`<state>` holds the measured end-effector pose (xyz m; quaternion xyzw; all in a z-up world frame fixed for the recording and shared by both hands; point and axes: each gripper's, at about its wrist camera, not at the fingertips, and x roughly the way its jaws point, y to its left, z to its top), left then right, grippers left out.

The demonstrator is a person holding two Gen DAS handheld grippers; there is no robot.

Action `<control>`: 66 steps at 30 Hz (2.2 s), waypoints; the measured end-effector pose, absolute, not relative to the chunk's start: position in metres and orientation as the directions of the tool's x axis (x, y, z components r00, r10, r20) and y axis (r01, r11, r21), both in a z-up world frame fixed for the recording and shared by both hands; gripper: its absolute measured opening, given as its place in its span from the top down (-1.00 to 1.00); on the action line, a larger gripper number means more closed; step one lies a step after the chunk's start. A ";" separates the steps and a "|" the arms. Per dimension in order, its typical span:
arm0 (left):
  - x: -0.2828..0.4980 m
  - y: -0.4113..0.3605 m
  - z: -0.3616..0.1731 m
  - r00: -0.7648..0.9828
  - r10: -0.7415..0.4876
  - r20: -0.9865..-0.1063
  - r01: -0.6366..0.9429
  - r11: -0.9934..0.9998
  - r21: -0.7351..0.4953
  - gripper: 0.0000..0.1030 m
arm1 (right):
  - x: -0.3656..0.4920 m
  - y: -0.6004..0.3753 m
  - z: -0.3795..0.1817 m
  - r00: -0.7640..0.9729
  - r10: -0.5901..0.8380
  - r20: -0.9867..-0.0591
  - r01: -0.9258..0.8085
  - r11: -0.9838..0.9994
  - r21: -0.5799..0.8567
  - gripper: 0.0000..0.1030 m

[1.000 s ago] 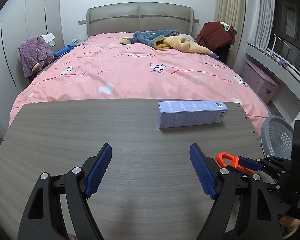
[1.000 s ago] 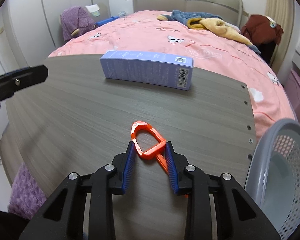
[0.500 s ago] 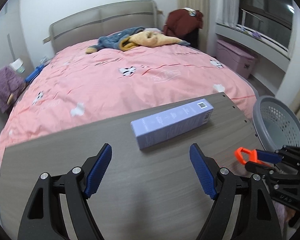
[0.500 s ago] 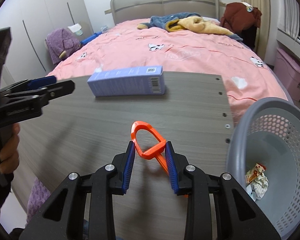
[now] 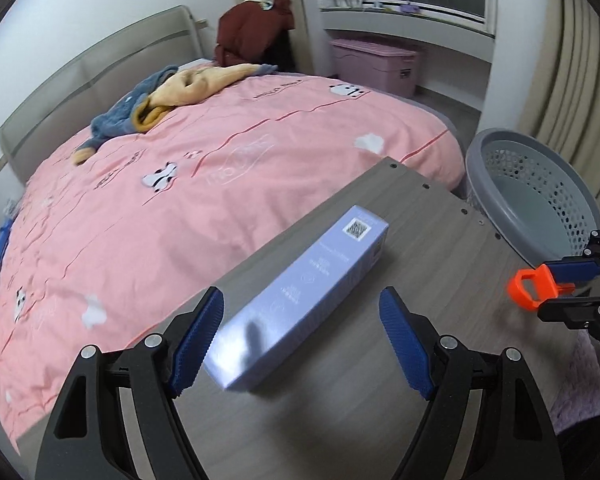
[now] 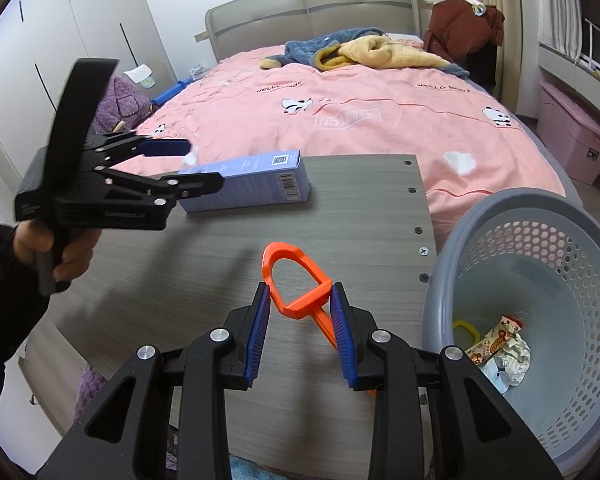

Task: Collect trash
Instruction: 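Grasp the lavender box with the left tool while the right holds the orange item, then carry box and orange item over the wastebasket and open both tools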

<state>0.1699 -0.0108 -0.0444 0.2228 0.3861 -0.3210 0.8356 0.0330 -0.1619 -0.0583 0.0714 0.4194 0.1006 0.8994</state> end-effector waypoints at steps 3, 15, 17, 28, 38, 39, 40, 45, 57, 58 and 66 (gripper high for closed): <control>0.181 -0.014 -0.044 0.473 -0.385 -0.792 0.732 0.672 0.111 -0.49 | 0.032 -0.165 -0.056 0.631 0.238 -0.738 -0.111 0.970 0.218 0.41; 0.179 -0.015 -0.065 0.346 -0.410 -0.844 0.750 0.661 -0.014 -0.49 | 0.030 -0.172 -0.055 0.636 0.238 -0.734 -0.099 0.968 0.229 0.41; 0.169 -0.014 -0.064 0.331 -0.425 -0.843 0.748 0.662 -0.040 -0.49 | 0.029 -0.174 -0.055 0.637 0.235 -0.734 -0.092 0.969 0.230 0.41; 0.110 -0.021 -0.064 0.294 -0.499 -0.815 0.694 0.698 -0.176 -0.49 | 0.017 -0.187 -0.058 0.647 0.225 -0.729 -0.063 0.968 0.243 0.41; 0.117 -0.022 -0.071 0.487 -0.328 -0.809 0.499 0.865 -0.051 -0.49 | 0.007 -0.196 -0.059 0.659 0.210 -0.722 -0.046 0.970 0.240 0.41; 0.119 -0.023 -0.072 0.498 -0.308 -0.811 0.481 0.876 -0.037 -0.49 | 0.006 -0.196 -0.059 0.660 0.210 -0.721 -0.045 0.969 0.242 0.41; 0.121 -0.024 -0.074 0.505 -0.290 -0.813 0.464 0.886 -0.028 -0.49 | 0.005 -0.197 -0.059 0.661 0.212 -0.719 -0.043 0.968 0.246 0.41; 0.135 -0.030 -0.085 0.523 -0.225 -0.822 0.390 0.921 -0.004 -0.49 | 0.001 -0.199 -0.058 0.664 0.214 -0.717 -0.041 0.967 0.251 0.41; 0.140 -0.042 -0.096 0.496 -0.193 -0.847 0.365 0.931 0.002 0.41 | -0.001 -0.204 -0.059 0.667 0.216 -0.713 -0.036 0.965 0.259 0.41; 0.139 -0.041 -0.096 0.493 -0.196 -0.848 0.364 0.931 -0.003 0.41 | 0.000 -0.203 -0.059 0.668 0.215 -0.713 -0.036 0.965 0.259 0.41; 0.112 -0.045 -0.077 0.524 -0.216 -0.824 0.341 0.940 -0.029 0.41 | -0.004 -0.213 -0.055 0.685 0.206 -0.699 -0.021 0.964 0.263 0.41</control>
